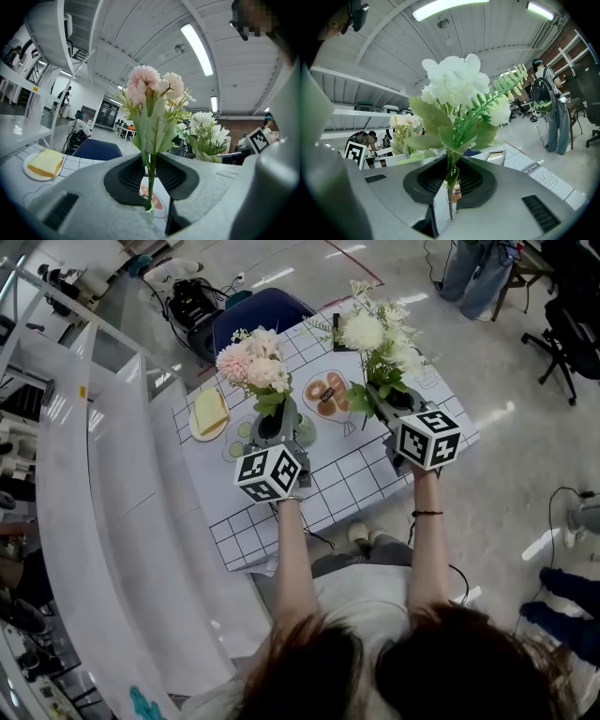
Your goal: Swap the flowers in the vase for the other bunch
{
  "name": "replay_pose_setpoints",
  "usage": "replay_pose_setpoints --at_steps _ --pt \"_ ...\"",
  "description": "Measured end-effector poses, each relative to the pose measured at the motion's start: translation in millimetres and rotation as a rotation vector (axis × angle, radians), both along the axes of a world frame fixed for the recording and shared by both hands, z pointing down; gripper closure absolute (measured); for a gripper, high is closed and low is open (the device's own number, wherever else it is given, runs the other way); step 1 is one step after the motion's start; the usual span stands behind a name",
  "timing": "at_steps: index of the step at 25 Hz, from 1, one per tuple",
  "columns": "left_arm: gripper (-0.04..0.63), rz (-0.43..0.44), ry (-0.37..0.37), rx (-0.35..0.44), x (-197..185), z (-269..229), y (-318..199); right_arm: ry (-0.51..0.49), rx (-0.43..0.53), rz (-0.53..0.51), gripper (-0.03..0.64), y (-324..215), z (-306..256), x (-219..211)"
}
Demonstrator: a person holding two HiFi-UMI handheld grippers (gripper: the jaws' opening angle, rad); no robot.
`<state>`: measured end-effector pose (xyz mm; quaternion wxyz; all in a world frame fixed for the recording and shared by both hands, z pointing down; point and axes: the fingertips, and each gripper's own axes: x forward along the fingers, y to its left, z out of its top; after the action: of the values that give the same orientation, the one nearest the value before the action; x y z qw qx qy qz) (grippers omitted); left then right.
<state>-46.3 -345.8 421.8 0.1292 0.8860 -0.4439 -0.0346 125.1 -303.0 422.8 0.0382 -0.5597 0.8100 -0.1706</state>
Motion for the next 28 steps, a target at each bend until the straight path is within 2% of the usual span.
replay_pose_setpoints --at_steps 28 --pt "0.518 -0.061 0.009 0.075 -15.2 -32.6 5.9 0.008 0.009 -0.048 0.561 -1.0 -8.9 -5.7"
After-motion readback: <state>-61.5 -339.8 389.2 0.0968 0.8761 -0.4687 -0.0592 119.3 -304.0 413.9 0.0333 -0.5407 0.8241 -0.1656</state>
